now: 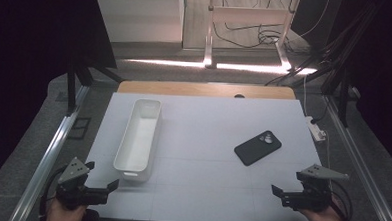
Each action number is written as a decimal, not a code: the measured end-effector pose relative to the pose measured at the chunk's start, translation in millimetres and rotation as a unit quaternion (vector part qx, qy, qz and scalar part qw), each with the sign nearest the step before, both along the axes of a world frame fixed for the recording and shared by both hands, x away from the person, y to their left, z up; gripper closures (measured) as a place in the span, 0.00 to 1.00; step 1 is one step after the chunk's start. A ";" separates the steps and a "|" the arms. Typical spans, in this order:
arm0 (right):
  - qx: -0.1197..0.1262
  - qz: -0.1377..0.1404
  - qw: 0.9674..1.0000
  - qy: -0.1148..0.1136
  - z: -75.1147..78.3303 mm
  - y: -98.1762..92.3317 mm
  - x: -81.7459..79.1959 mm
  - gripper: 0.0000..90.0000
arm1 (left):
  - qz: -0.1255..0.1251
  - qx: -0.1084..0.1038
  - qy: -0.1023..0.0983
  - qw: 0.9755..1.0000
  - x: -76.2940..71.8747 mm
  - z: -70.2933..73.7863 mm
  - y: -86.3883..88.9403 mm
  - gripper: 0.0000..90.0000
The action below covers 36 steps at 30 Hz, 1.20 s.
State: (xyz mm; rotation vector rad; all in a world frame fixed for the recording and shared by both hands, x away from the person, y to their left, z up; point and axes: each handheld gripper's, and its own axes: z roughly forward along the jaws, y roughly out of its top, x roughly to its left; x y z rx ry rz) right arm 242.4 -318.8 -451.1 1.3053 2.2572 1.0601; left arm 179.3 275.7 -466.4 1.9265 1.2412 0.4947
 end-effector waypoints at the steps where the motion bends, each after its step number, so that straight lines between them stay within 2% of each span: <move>1: 0.002 0.000 1.000 0.003 -0.1 0.0 0.4 0.00 | 0.000 -0.004 0.000 1.000 0.1 -0.1 0.6 0.00; 8: 0.004 0.003 1.000 0.007 -0.3 0.1 1.5 0.00 | -0.011 -0.012 0.000 1.000 -1.0 -0.3 2.3 0.00; 13: -0.006 0.009 1.000 0.005 -0.4 2.9 1.1 0.00 | -0.016 -0.009 0.002 1.000 -0.4 -0.6 1.5 0.00; 36: -0.014 0.008 1.000 0.014 -1.2 4.0 3.0 0.00 | -0.021 0.001 0.011 1.000 1.5 -1.0 -0.9 0.01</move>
